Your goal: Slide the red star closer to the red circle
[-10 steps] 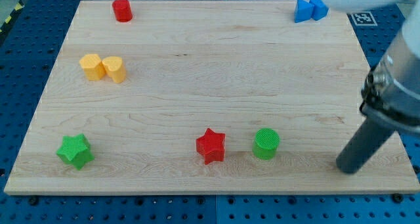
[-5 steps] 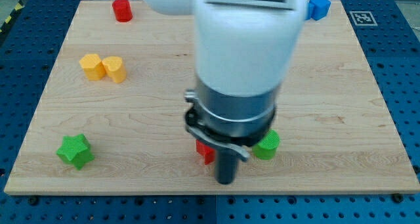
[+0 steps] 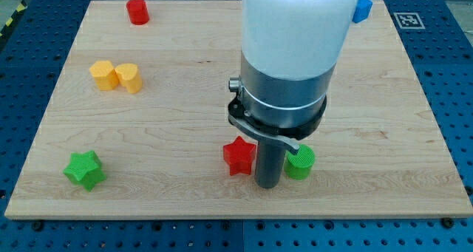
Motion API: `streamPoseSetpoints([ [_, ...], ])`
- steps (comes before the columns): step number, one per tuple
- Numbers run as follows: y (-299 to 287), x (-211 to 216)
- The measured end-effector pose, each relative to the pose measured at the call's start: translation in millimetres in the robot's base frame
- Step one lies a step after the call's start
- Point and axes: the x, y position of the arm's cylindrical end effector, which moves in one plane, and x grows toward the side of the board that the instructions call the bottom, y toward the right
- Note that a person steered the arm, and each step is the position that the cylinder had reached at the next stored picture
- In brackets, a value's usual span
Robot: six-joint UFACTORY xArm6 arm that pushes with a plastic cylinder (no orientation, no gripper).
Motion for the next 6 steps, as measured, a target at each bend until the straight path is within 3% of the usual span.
streamPoseSetpoints([
  [2, -72.9, -1.8],
  [6, -46.6, -38.4],
])
